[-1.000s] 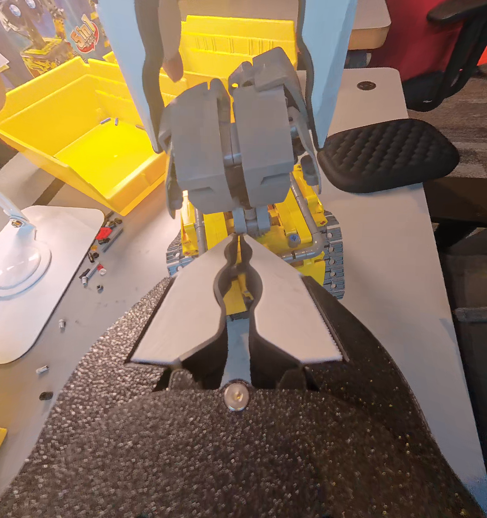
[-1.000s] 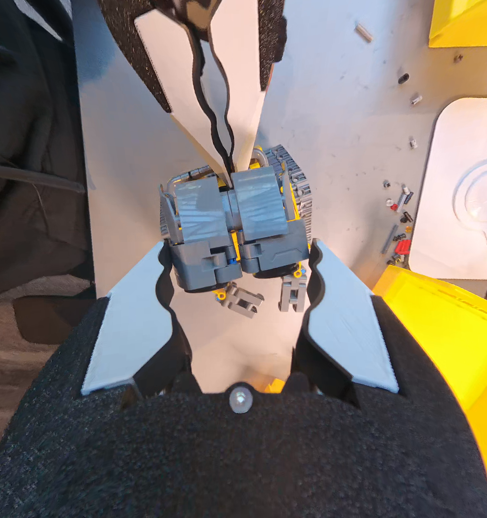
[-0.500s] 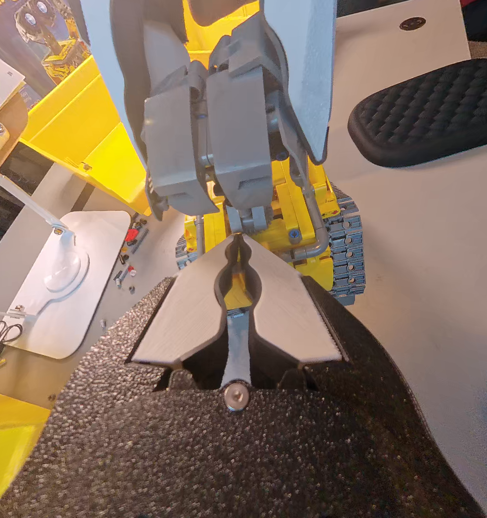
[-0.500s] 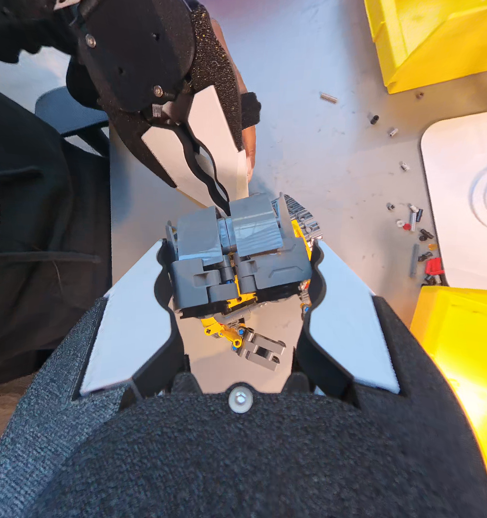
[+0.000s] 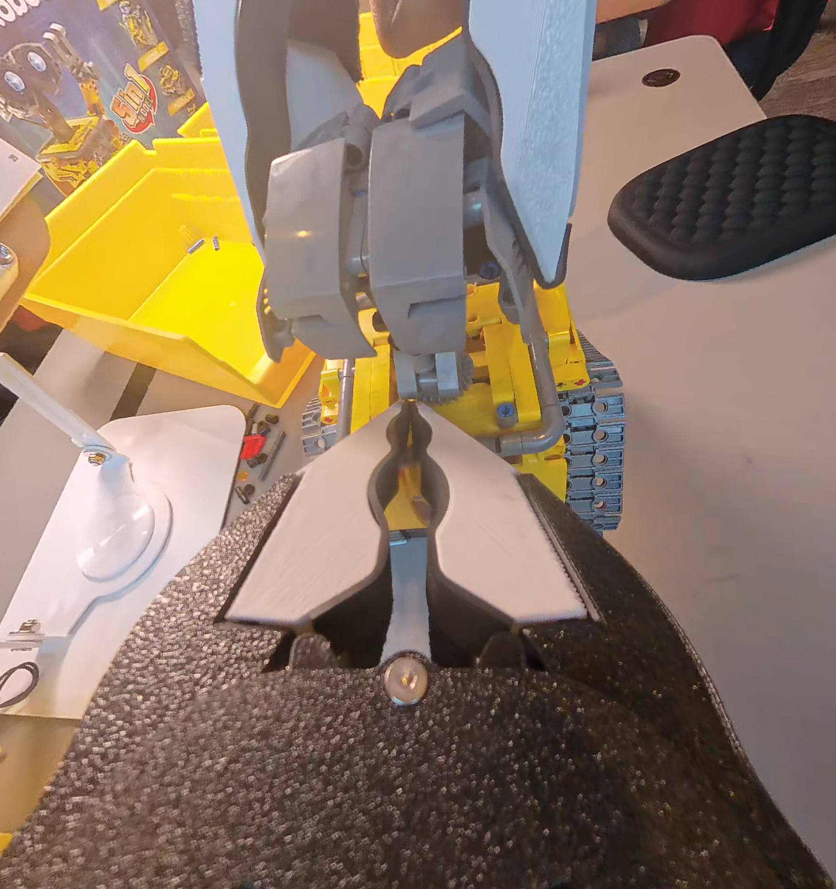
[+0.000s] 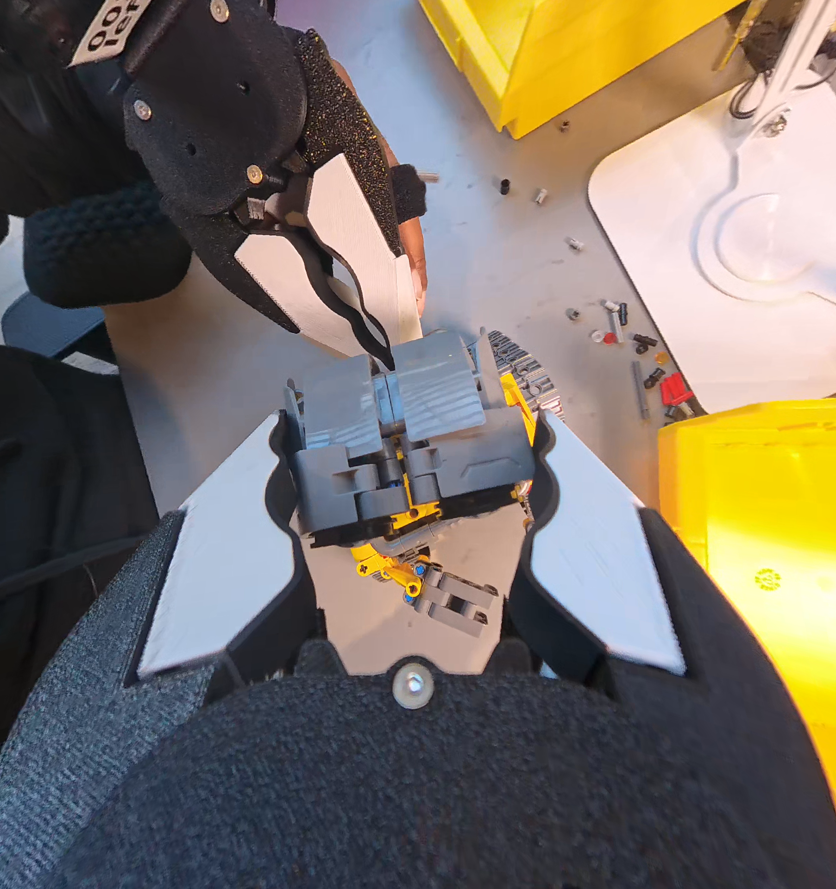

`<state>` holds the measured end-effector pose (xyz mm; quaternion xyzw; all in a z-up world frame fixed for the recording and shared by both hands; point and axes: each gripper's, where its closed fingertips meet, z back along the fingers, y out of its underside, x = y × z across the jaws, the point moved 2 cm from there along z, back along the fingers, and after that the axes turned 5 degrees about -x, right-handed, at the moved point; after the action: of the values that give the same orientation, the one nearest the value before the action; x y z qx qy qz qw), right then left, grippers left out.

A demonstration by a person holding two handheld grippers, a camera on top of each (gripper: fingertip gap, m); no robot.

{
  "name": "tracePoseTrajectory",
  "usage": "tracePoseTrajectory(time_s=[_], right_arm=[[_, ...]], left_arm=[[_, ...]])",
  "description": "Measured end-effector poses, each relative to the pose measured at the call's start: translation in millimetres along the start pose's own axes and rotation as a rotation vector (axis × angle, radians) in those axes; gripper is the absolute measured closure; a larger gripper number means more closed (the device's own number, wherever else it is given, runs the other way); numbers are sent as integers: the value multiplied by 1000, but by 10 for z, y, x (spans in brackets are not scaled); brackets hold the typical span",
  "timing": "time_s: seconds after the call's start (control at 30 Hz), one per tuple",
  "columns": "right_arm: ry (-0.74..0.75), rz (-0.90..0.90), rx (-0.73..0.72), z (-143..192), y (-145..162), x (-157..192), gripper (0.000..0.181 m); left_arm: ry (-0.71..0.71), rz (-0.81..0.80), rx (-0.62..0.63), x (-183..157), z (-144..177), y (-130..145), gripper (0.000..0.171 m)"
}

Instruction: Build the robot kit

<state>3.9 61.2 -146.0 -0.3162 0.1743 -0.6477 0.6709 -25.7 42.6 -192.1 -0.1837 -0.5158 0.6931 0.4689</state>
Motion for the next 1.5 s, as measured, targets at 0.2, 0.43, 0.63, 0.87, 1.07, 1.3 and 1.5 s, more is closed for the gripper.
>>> tracePoseTrajectory(time_s=[0.2, 0.43, 0.63, 0.87, 1.07, 1.3, 1.5], right_arm=[[30, -63, -33, -26, -44, -108, 82], [27, 43, -39, -14, -25, -88, 82], [37, 146, 43, -10, -19, -60, 82], [11, 142, 96, -4, -2, -61, 82], [-72, 34, 151, 15, -118, -39, 82], [-118, -61, 231, 8, -198, -83, 82], [-170, -175, 247, 10, -222, -124, 82]], left_arm=[[-44, 31, 32, 128, 73, 30, 168], [-49, 215, -166, -115, 317, 12, 101], [-102, 268, -119, -99, -8, 331, 47], [2, 264, -114, -23, -118, 330, 66], [128, 407, -63, -88, -21, 231, 66], [207, 527, -59, -66, 58, 197, 66], [278, 596, -53, -47, 103, 170, 66]])
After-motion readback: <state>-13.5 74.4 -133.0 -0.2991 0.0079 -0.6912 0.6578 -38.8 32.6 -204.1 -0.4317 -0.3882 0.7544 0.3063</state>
